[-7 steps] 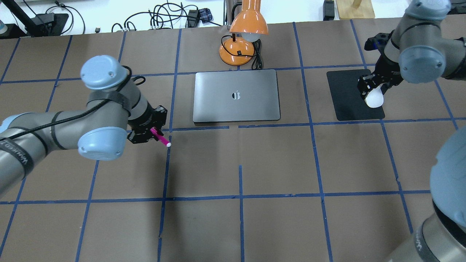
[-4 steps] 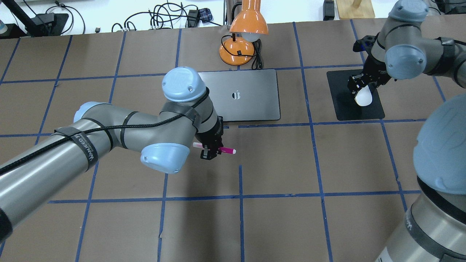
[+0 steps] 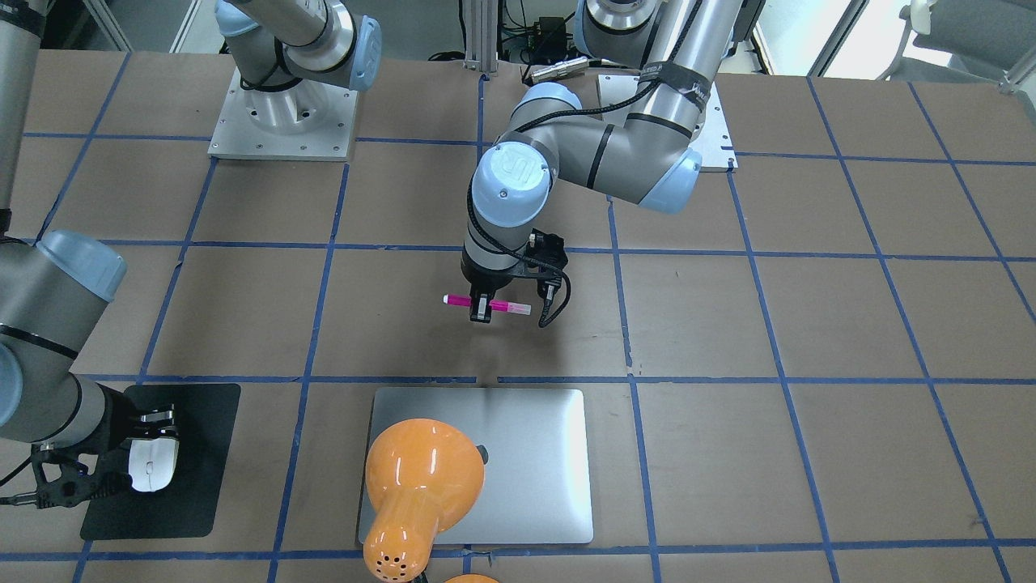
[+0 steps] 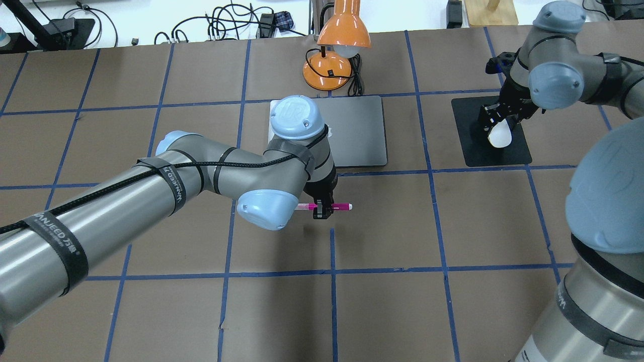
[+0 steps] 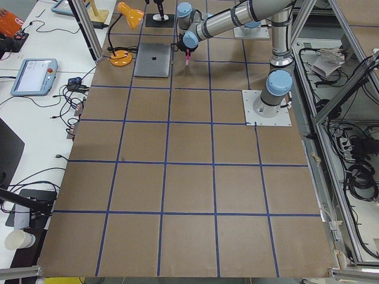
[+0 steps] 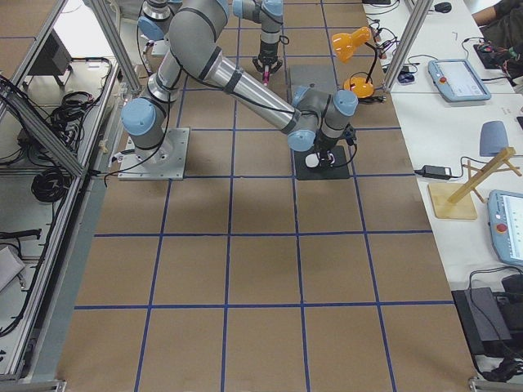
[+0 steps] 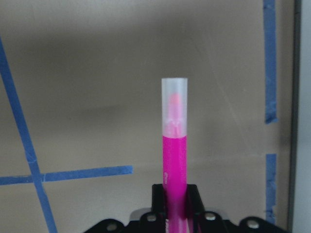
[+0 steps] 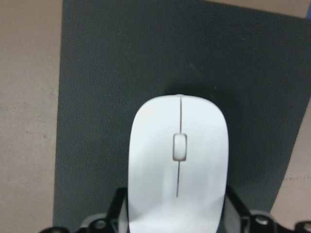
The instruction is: Place pen and mouse around notebook
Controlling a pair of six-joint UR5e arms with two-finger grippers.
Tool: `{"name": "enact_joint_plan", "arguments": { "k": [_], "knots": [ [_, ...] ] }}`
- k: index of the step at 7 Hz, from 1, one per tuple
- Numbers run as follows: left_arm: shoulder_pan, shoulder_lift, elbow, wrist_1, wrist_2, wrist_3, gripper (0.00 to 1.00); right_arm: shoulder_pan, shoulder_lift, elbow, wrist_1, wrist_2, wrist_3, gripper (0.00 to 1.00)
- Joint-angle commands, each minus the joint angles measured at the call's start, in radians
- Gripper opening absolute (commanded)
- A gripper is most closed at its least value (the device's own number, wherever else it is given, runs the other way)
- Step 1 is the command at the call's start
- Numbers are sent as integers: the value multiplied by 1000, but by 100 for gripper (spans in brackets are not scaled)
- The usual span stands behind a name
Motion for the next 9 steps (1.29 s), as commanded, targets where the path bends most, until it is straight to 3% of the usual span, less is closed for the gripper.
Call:
{"name": "enact_joint_plan", "arguments": {
  "k": [1, 2, 3, 4, 5, 6, 8, 9],
  "knots": [
    [-22, -43, -1, 3, 8, -7, 0, 1, -25, -22, 35, -6, 33, 85],
    [-22, -44, -1, 3, 6, -9, 0, 6, -51, -61, 108, -6, 37, 98],
    [-22, -43, 0, 2, 11, -3, 27, 8, -63, -118, 194, -6, 41, 98],
    [-22, -47, 5, 8, 66, 3, 99, 14, -70, -179, 287, 0, 46, 98],
    [-18, -41, 8, 10, 71, 16, 100, 41, -86, -219, 347, -2, 81, 98],
    [5, -18, 14, 8, 71, 209, 100, 76, -115, -224, 386, -8, 154, 98],
    [39, 95, -7, -85, 61, 755, 100, 151, -192, -221, 447, -11, 245, 100],
    [66, 164, -6, -216, 60, 1086, 100, 194, -227, -218, 469, -9, 344, 100]
  ]
}}
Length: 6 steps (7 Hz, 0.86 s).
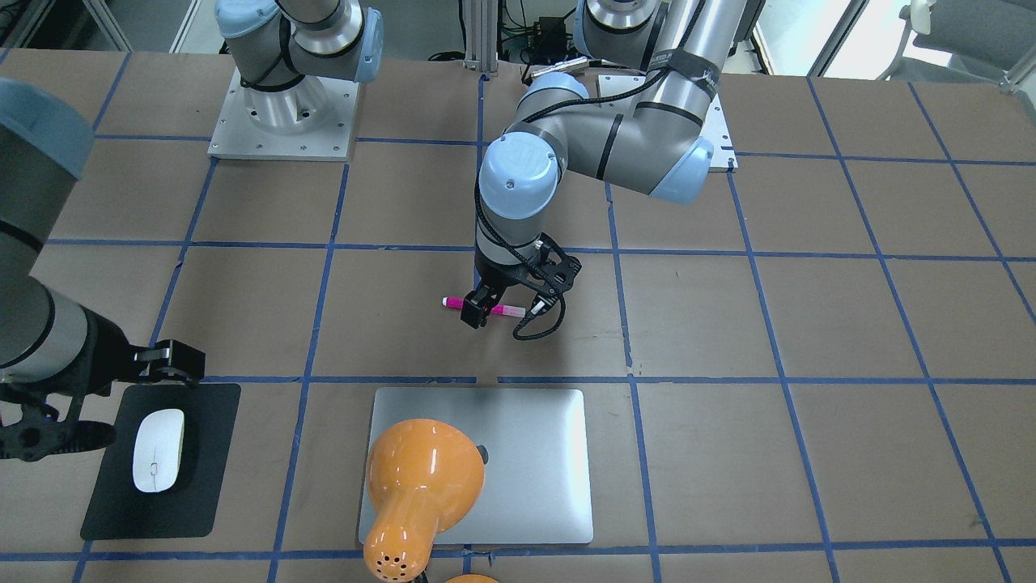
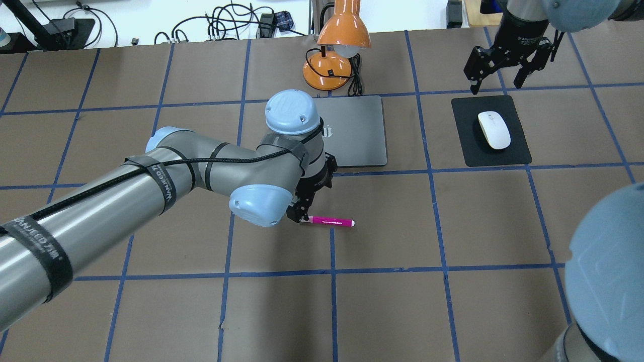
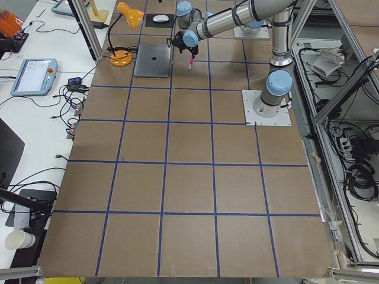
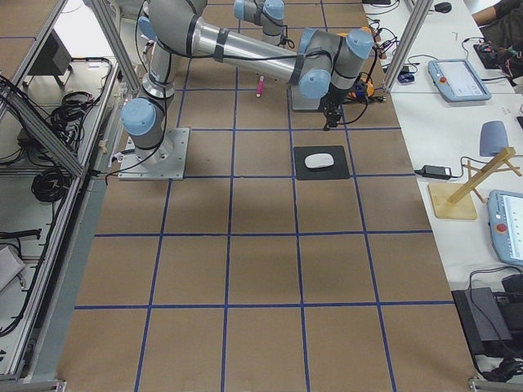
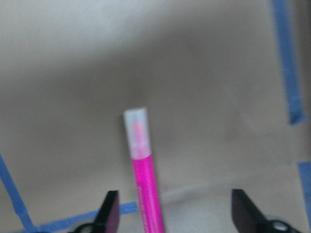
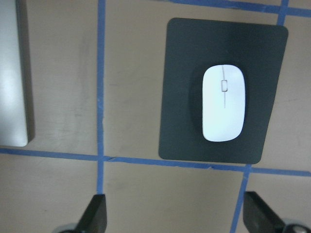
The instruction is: Place pen and mouse around notebook
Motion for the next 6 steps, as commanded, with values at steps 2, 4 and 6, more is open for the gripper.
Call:
{"name": "enact_joint_plan", "arguments": {
  "k": [2, 4, 6],
  "knots": [
    [162, 243, 121, -426, -21, 689, 100, 135, -74, 23, 46, 8, 138, 100],
    [289, 343, 276, -613, 67, 870, 100, 144, -132, 42, 44, 11, 201, 100],
    [356, 386, 270, -608, 63, 986, 100, 167, -193, 66, 47, 10, 223, 100]
  ]
}}
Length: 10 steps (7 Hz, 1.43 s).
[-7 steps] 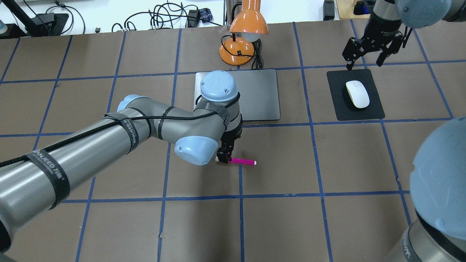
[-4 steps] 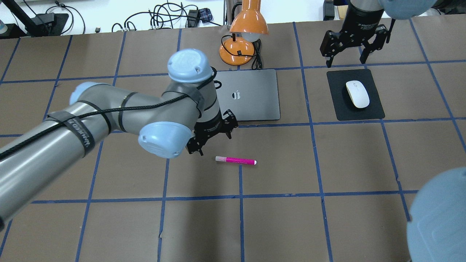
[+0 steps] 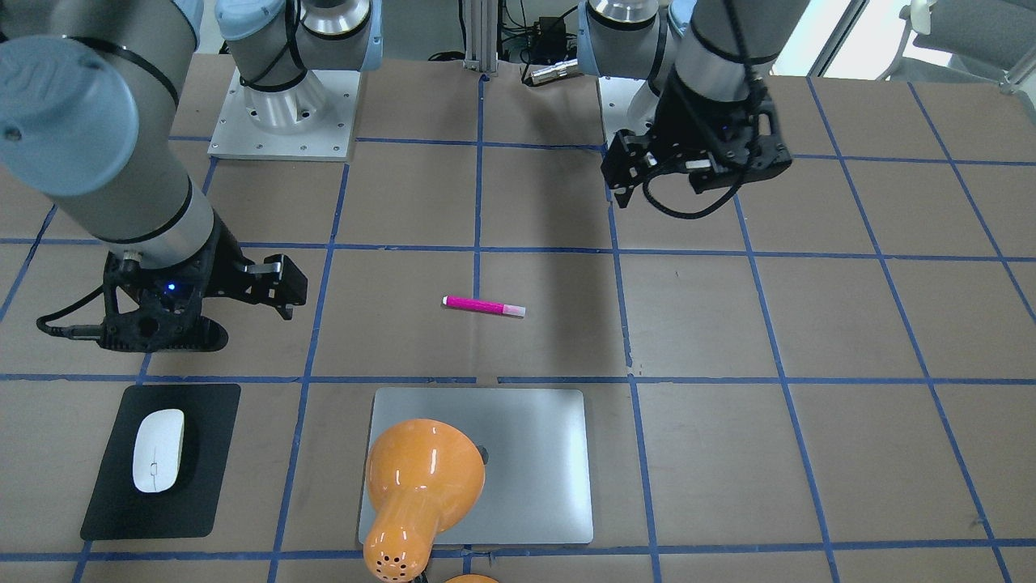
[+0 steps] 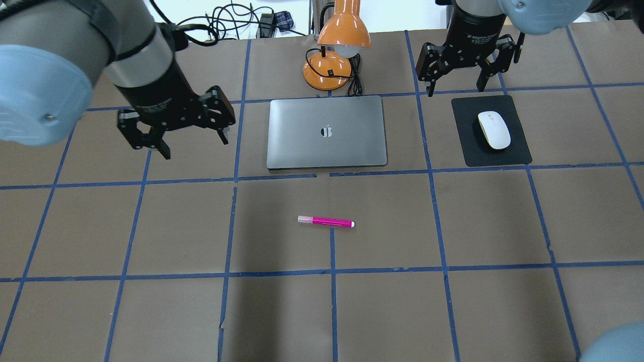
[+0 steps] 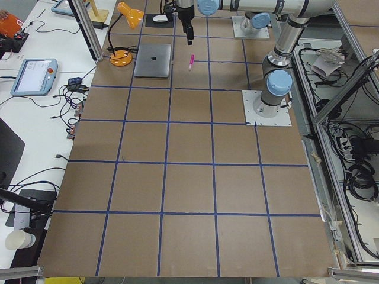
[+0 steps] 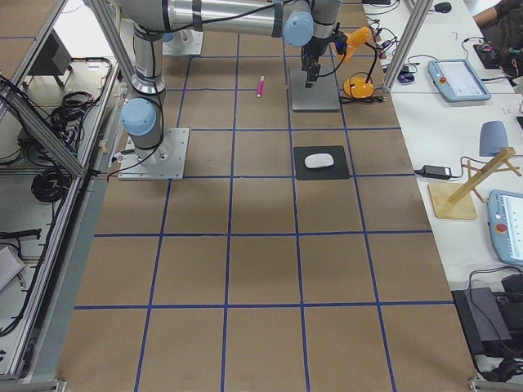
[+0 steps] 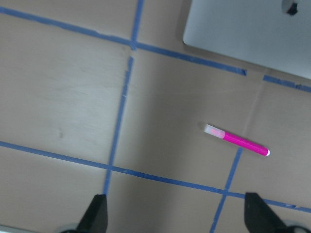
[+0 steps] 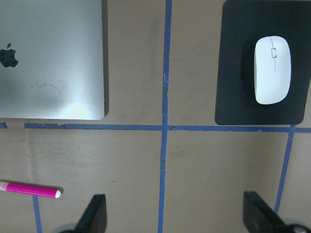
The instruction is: Place pen and mouse around notebook
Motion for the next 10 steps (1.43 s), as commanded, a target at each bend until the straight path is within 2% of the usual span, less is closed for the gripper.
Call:
{"name": "enact_joint_plan", "arguments": {
  "k": [1, 2, 4, 10],
  "knots": [
    [32, 50, 2, -5, 14, 77, 100, 7, -80, 110, -18, 6, 14, 100],
    [35, 41, 2, 25, 5, 74, 100, 12, -130, 164, -88, 7, 18, 100],
    [36, 42, 5, 53, 5, 127, 100, 12, -207, 183, -84, 3, 18, 100],
    [36, 41, 10, 53, 5, 128, 100, 9, -195, 183, -90, 7, 16, 100]
  ]
}}
